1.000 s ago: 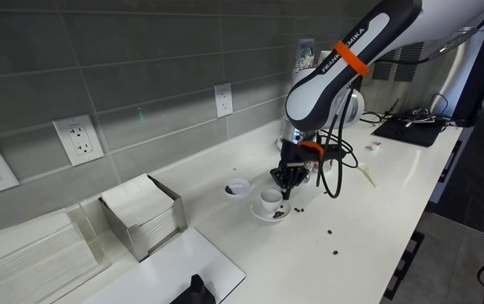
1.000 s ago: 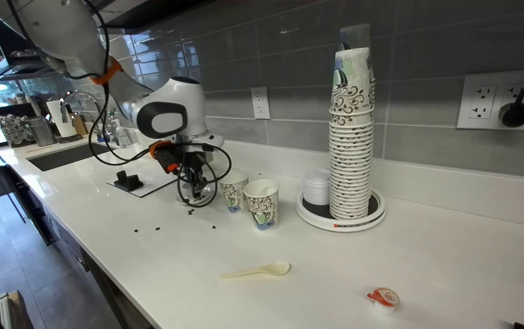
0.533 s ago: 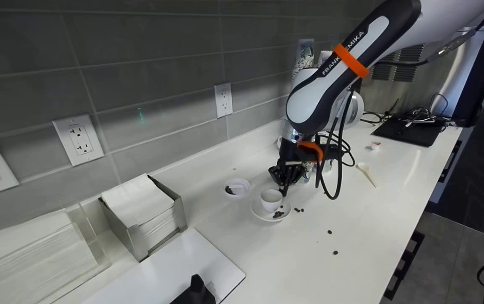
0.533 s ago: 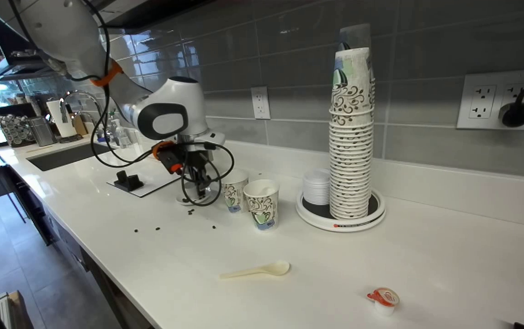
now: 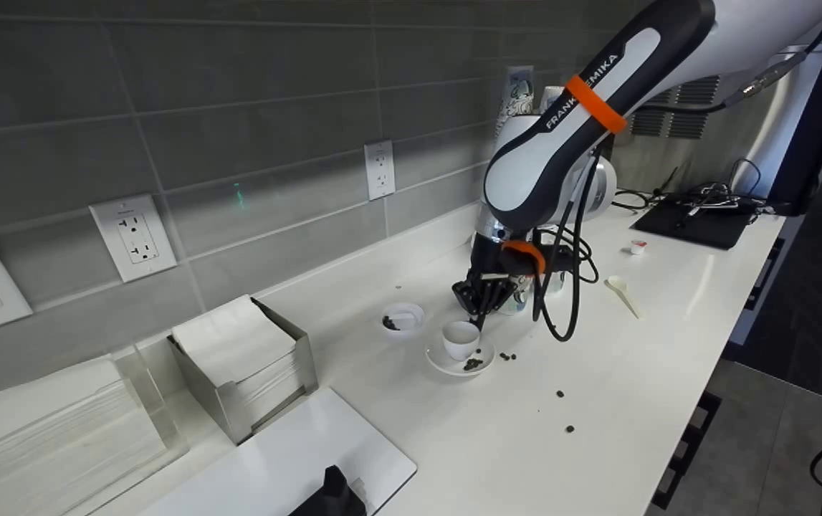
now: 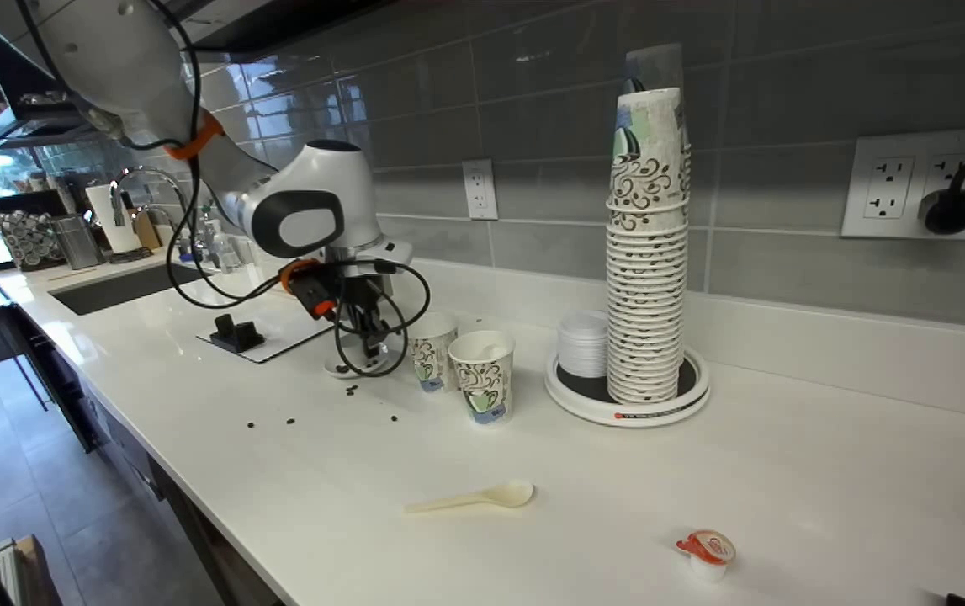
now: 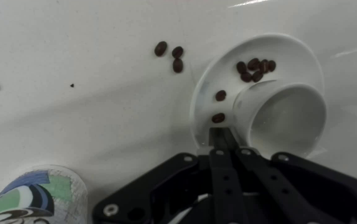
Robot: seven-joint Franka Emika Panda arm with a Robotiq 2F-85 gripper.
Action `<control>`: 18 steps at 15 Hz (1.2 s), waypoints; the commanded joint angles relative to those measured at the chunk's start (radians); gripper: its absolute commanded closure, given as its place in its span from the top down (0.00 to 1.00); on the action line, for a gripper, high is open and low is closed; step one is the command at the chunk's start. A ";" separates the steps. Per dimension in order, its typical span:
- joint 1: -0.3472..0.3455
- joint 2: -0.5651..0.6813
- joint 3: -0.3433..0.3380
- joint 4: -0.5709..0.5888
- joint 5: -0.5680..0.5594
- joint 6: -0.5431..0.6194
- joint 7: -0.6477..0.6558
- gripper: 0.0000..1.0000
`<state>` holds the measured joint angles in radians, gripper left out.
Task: Push the tea cup handle from the right to the left
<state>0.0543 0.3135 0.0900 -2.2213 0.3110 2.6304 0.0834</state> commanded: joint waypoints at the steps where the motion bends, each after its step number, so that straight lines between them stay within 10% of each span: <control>1: 0.000 0.021 0.015 0.013 0.006 0.032 0.004 0.00; 18: -0.008 0.043 0.067 0.013 0.020 0.150 -0.024 0.00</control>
<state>0.0528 0.3392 0.1343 -2.2212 0.3143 2.7470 0.0811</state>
